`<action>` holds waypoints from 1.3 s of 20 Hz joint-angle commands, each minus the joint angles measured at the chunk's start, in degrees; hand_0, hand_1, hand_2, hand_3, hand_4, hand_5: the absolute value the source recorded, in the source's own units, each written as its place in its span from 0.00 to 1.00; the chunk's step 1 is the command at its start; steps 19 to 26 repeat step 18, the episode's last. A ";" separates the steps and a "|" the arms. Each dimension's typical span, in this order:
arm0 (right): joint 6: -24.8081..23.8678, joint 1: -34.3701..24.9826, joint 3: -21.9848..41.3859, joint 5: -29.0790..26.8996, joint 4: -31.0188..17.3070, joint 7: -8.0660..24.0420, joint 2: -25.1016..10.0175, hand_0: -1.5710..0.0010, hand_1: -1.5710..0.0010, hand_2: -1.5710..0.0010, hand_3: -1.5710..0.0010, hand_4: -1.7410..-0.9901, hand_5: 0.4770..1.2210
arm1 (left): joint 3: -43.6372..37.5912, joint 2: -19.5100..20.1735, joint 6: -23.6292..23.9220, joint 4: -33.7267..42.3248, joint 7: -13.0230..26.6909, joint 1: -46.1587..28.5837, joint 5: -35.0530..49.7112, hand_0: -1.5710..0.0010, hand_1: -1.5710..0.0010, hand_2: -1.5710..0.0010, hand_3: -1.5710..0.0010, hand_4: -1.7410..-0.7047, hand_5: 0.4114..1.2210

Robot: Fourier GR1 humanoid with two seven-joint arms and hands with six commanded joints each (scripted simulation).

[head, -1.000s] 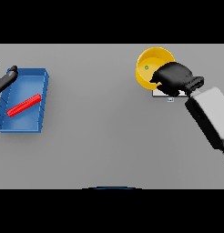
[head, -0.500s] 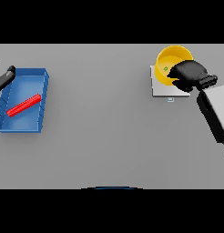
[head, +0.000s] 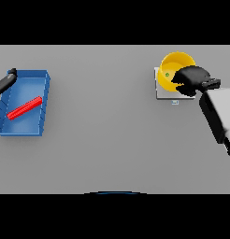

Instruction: Pick up the red beaker and tilt it to pour out 1 green nut into yellow bowl. Pick up the yellow bowl and place it on the metallic measuring scale.

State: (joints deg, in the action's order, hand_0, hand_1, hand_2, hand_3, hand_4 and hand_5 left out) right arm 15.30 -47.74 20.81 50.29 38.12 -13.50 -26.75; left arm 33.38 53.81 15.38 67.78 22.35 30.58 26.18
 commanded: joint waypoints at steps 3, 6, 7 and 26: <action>1.43 0.46 -0.66 -0.64 0.62 -0.13 -0.21 0.28 0.16 0.15 0.33 0.05 1.00 | 0.11 -0.55 -0.13 -0.48 -0.10 0.43 -0.11 1.00 1.00 1.00 1.00 0.98 0.38; 2.69 0.55 -1.24 -1.09 0.32 1.44 -0.16 0.63 0.47 0.42 0.53 0.20 0.72 | -0.25 -0.63 -0.68 -1.23 -0.49 0.44 0.28 1.00 1.00 1.00 1.00 0.97 0.39; 3.47 0.02 -1.27 -1.07 0.31 2.11 -0.21 0.71 0.55 0.49 0.57 0.24 0.66 | 0.12 -0.82 -0.43 -0.68 -0.44 0.08 0.13 1.00 1.00 1.00 1.00 0.98 0.39; 4.64 0.08 -0.06 -0.05 -0.40 1.30 -0.83 0.97 0.96 0.93 0.83 0.44 0.38 | -0.01 -0.31 -0.41 -0.84 -0.73 0.41 -0.28 1.00 1.00 1.00 1.00 0.99 0.35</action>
